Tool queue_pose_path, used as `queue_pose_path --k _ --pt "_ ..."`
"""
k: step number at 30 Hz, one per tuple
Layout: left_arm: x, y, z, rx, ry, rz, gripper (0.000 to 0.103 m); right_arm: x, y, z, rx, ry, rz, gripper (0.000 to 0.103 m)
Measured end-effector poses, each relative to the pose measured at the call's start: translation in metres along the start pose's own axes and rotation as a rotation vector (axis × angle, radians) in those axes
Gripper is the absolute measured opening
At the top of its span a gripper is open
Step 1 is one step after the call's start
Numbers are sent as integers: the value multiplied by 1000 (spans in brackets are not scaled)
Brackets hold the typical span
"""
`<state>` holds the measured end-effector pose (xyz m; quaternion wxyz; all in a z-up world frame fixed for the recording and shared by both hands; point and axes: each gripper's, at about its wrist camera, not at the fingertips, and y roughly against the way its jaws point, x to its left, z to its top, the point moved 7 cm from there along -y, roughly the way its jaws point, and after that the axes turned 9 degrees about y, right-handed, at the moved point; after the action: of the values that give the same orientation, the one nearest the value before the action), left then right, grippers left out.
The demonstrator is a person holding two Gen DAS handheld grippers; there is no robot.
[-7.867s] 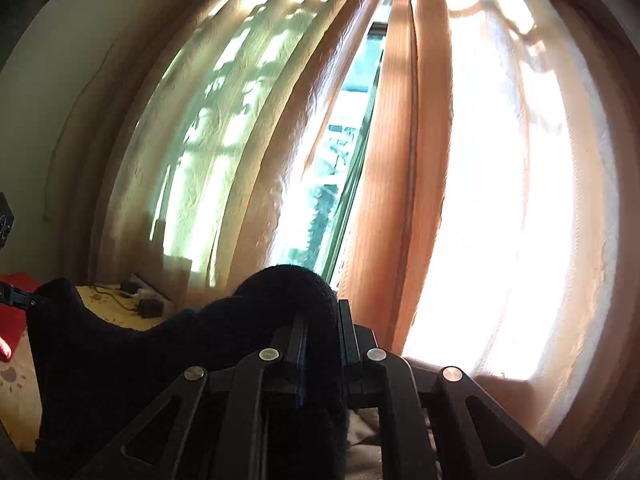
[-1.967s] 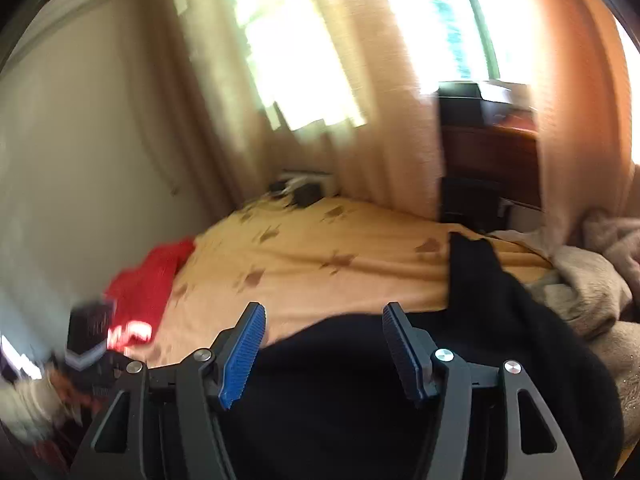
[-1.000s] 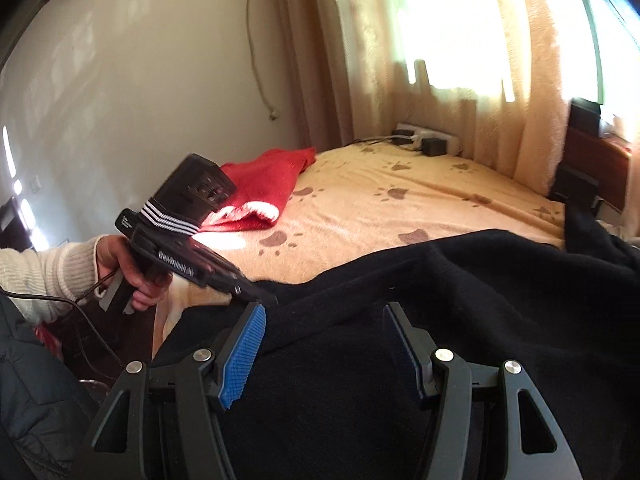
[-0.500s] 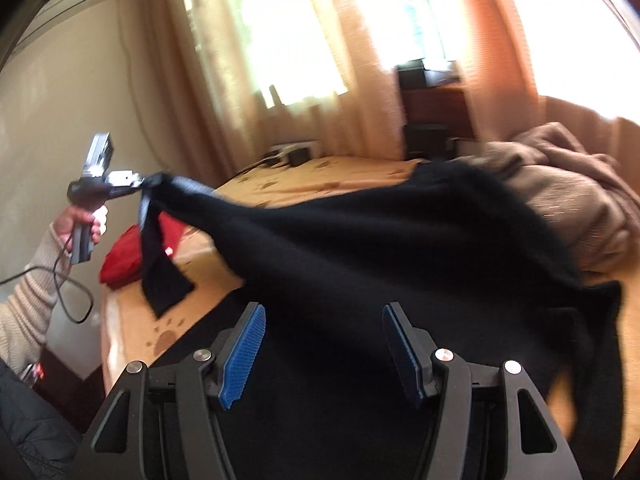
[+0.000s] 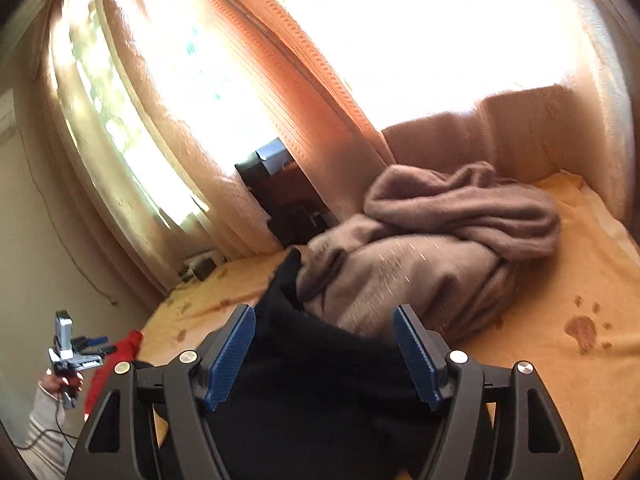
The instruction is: Fold clothes
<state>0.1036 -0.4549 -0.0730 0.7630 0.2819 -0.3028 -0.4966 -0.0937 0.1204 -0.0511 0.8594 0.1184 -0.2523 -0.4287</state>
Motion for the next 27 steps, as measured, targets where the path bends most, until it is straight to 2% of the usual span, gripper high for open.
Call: queue_pose_path --k 2,5,6,9,11,13,14,15,17,18,24,27 --pt "1 -2 8 -11 61 -17 71 5 -32 24 -1 33 -21 74" --pt "-12 -6 14 -19 122 -67 74 25 -96 49 49 71 20 74" --pt "-21 -8 16 -20 133 -90 74 30 -121 52 93 74 62 74" --pt "-57 -16 20 -11 134 -176 78 28 -189 35 280 26 76 73" --pt "-84 -22 23 2 125 -244 80 14 -213 18 371 49 -20 73" --pt "-113 -29 25 26 95 -304 80 4 -218 5 435 132 -78 71" --pt "-129 -33 26 39 65 -324 80 3 -218 0 475 218 -123 62" --pt "-145 -37 26 52 36 -344 80 1 -217 -7 513 349 -211 52" --pt "-174 -44 26 70 -28 -368 80 -4 -212 -17 570 622 -412 51" --pt "-186 -48 26 74 -55 -372 80 -11 -209 -19 583 693 -471 51" --pt "-233 -71 15 133 -153 -390 80 -65 -187 -6 595 777 -654 54" --pt "-240 -88 7 179 -162 -384 80 -106 -175 10 600 793 -798 54"
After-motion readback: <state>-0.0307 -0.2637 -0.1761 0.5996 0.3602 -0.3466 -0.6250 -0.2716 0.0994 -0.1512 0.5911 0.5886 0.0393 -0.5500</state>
